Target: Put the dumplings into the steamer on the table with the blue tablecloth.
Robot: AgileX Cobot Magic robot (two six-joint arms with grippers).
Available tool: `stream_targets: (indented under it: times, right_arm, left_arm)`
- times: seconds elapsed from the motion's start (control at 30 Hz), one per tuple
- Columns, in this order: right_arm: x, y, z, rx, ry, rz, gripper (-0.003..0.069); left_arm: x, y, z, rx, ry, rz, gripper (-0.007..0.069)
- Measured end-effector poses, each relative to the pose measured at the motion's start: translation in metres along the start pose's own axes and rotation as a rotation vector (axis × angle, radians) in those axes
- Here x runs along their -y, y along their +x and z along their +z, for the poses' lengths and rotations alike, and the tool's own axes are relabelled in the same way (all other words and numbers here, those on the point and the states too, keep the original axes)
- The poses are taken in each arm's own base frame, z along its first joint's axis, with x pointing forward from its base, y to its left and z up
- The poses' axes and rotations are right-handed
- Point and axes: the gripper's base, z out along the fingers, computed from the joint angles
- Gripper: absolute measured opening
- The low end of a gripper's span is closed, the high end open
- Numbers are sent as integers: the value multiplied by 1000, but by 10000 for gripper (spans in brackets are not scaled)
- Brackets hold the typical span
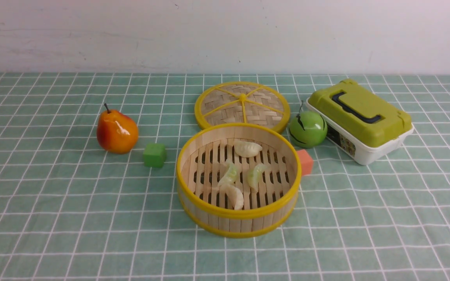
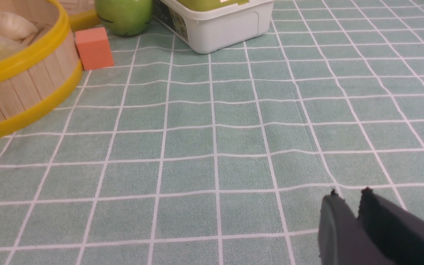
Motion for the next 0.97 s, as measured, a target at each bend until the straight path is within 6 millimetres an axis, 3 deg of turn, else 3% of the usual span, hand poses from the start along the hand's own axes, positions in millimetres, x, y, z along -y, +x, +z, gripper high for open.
stream_targets:
  times: [0.97]
  right_arm:
    - [0,0,0,0,0,0,129]
  left_arm:
    - [0,0,0,0,0,0,-3]
